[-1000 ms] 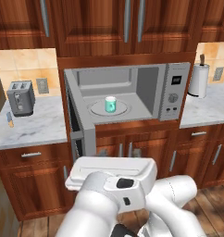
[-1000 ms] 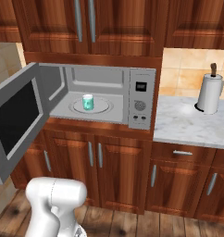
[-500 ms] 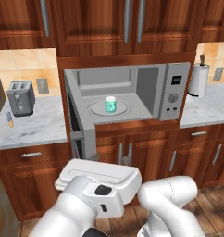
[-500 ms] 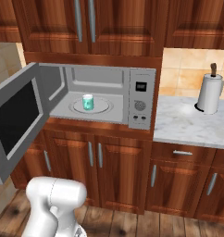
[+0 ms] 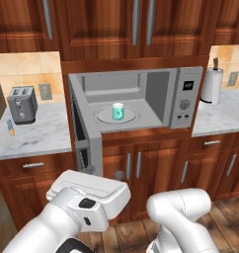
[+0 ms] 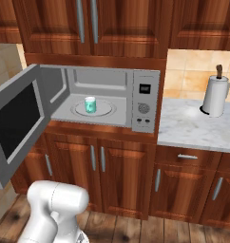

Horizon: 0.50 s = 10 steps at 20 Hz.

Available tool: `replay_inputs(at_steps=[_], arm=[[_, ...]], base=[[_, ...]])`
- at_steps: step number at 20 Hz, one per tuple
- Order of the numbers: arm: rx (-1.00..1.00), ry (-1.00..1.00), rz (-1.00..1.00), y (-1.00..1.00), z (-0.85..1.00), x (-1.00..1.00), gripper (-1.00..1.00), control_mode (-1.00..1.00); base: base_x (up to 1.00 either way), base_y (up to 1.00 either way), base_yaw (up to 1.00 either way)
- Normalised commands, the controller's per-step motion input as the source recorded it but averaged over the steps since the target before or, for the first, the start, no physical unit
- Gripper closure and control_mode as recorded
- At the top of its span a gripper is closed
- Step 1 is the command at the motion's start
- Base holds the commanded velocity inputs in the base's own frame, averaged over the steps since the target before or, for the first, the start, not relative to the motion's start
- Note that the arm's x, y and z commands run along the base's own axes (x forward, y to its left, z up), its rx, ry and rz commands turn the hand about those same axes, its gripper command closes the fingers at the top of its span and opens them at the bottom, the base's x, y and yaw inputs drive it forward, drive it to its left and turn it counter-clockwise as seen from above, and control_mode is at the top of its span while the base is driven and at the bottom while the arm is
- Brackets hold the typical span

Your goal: Pick the mug from the counter and place it inside the microwave. Then close the microwave.

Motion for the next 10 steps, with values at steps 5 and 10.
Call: replay_inputs(at_steps=[5, 10], arm=[[0.0, 0.0, 0.01, 0.06, -0.11, 0.15, -1.0, -1.0], [0.0, 0.0, 0.0, 0.12, -0.15, 0.18, -1.0, -1.0]], base=[[0.0, 0.0, 0.0], [0.0, 0.0, 0.0]])
